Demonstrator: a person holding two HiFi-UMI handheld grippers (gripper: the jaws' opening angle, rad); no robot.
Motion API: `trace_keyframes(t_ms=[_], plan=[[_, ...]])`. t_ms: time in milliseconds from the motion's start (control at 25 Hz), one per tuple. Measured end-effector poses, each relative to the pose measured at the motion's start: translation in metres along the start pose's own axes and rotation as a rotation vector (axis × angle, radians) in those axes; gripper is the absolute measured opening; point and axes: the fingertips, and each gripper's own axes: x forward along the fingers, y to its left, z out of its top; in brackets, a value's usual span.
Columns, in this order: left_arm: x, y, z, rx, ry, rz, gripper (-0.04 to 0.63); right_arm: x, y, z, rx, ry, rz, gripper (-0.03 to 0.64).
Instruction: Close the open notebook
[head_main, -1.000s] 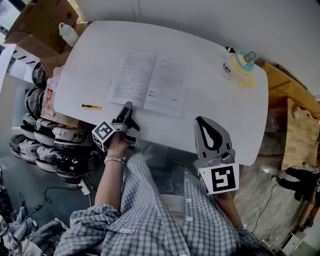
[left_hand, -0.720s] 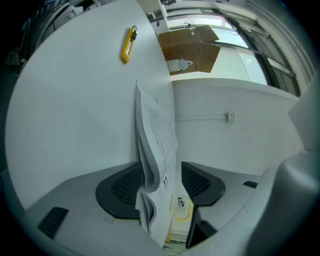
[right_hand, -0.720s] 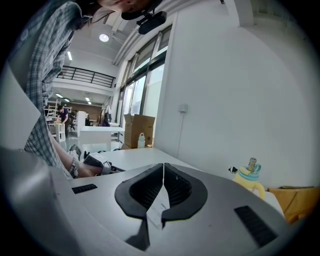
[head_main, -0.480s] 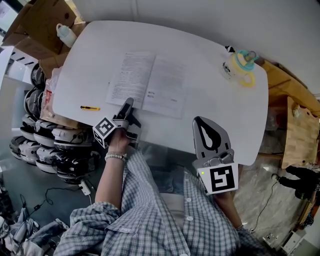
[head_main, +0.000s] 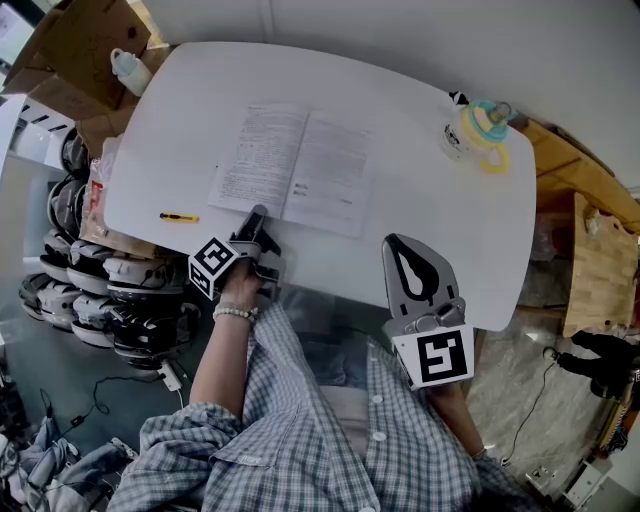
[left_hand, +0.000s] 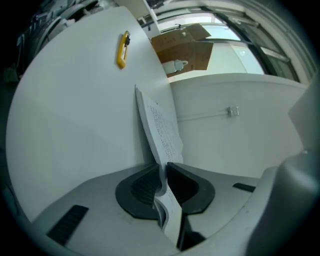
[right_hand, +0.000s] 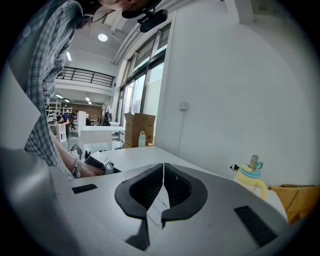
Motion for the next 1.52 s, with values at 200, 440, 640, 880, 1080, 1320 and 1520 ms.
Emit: trace_keyframes(t_ms=[200, 440, 640, 880, 1080, 1320, 1520], plan=[[0.001, -0.015, -0.001, 0.206, 0.0, 0.032, 0.043, -0.003, 0.001, -0.002, 0.001, -0.003, -0.002, 0.023], [0.0, -0.028, -0.009, 0.496, 0.049, 0.084, 0.04, -0.008, 0.0, -0.004, 0.0, -0.006, -0.011, 0.023], [0.0, -0.032, -0.019, 0.79, 0.124, 0.129, 0.037, -0.01, 0.0, -0.007, 0.001, -0.001, -0.014, 0.023], [0.0, -0.038, -0.034, 1.087, 0.228, 0.147, 0.029, -0.01, 0.002, -0.007, 0.002, -0.001, -0.01, 0.023], [0.002, -0.041, -0.046, 1.314, 0.307, 0.149, 0.025, -0.009, 0.002, -0.007, 0.002, -0.005, -0.013, 0.023], [0.004, -0.04, -0.063, 1.559, 0.415, 0.14, 0.025, -0.009, 0.004, -0.008, 0.005, 0.0, -0.011, 0.023], [0.006, -0.037, -0.072, 1.668, 0.509, 0.148, 0.025, -0.008, 0.005, -0.01, 0.003, 0.002, -0.007, 0.023]])
